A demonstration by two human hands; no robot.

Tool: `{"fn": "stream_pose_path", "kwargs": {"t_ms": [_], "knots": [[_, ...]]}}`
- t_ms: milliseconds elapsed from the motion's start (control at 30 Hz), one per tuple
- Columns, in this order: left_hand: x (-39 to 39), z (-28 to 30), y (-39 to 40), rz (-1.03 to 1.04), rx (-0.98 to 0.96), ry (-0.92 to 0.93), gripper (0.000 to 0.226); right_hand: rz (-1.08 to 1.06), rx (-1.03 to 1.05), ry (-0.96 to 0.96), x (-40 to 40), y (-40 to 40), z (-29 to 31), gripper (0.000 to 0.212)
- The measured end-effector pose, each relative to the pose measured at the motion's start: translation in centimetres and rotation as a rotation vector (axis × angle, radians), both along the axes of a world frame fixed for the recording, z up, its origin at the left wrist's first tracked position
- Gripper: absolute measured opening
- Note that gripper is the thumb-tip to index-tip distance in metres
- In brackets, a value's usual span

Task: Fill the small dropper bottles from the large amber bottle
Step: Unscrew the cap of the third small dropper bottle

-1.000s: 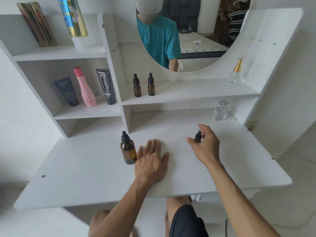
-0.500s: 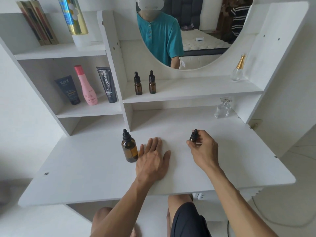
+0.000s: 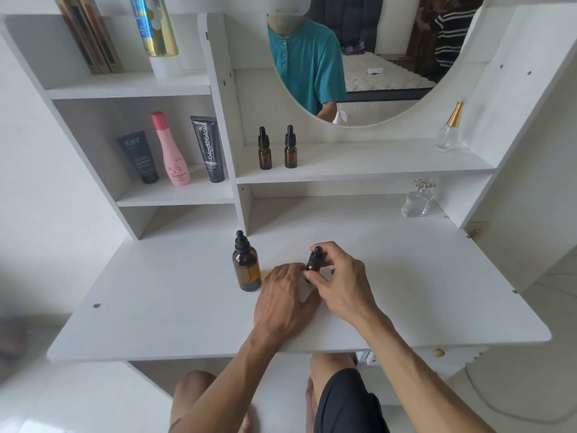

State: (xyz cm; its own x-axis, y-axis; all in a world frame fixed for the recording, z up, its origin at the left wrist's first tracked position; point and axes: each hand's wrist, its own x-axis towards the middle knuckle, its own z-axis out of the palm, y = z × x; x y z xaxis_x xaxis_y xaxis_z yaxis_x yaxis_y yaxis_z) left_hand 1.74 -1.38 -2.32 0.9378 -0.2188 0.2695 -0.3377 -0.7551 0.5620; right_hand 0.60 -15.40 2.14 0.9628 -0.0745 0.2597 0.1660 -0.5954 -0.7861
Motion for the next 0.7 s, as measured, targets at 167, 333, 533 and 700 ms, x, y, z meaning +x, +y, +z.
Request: {"fn": "stream_pose_path", "kwargs": {"t_ms": [167,333,533,700], "knots": [[0.3,-0.3,0.4,0.019,-0.077,-0.023,0.027,-0.007,-0.089,0.053,-0.2,0.5,-0.6,0.035],[0.3,-0.4,0.4,0.024,-0.084,-0.041,0.022,0.003,-0.120,0.086,-0.2,0.7,-1.0,0.040],[0.4,-0.4,0.5,0.023,-0.085,-0.057,0.021,0.031,-0.109,0.035,-0.2,0.7,-0.4,0.029],[0.6,-0.7,0.5,0.013,-0.077,-0.102,0.020,0.052,-0.108,-0.044,0.0,0.8,0.6,0.024]]}}
